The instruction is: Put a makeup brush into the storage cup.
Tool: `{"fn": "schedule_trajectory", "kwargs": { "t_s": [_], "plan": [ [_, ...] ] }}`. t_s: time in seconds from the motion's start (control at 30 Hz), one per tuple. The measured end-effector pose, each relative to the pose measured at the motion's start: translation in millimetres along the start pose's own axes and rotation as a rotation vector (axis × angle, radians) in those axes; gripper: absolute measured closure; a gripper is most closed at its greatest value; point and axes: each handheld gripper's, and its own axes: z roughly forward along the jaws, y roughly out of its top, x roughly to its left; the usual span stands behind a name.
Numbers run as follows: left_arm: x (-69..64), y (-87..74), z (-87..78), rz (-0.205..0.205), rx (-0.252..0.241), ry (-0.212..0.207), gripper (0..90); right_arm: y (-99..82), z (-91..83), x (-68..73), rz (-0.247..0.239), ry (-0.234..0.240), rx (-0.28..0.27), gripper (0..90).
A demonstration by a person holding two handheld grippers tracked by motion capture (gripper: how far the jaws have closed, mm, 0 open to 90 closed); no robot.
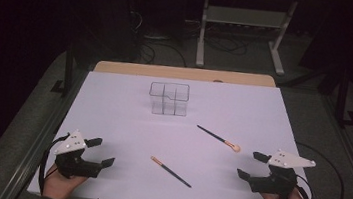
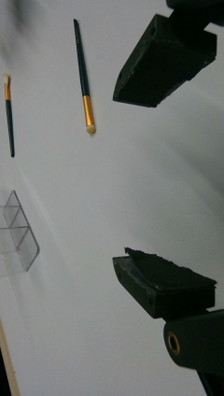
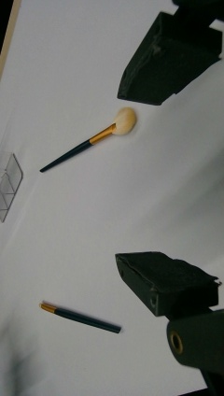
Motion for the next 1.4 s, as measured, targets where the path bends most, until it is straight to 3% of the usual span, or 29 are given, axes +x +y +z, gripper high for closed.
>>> {"fn": "schedule_trajectory", "kwargs": {
  "t_s": [0.4,1.03,1.4],
  "plan": [
    [-1.2,-1.1,-1.0,0.003,-0.001,-0.002,17.0,1.0,2.5,1.2,-0.007,-0.003,0.002,16.6],
    [-2.1,-3.6,-4.9,-0.008,-0.003,-0.003,17.0,21.1,18.0,19.4,-0.033,0.051,0.025,15.5],
    [-1.5,-4.3,-7.2,-0.013,-0.009,0.002,17.0,44.4,29.3,44.2,-0.089,0.105,0.054,19.8]
  ]
}}
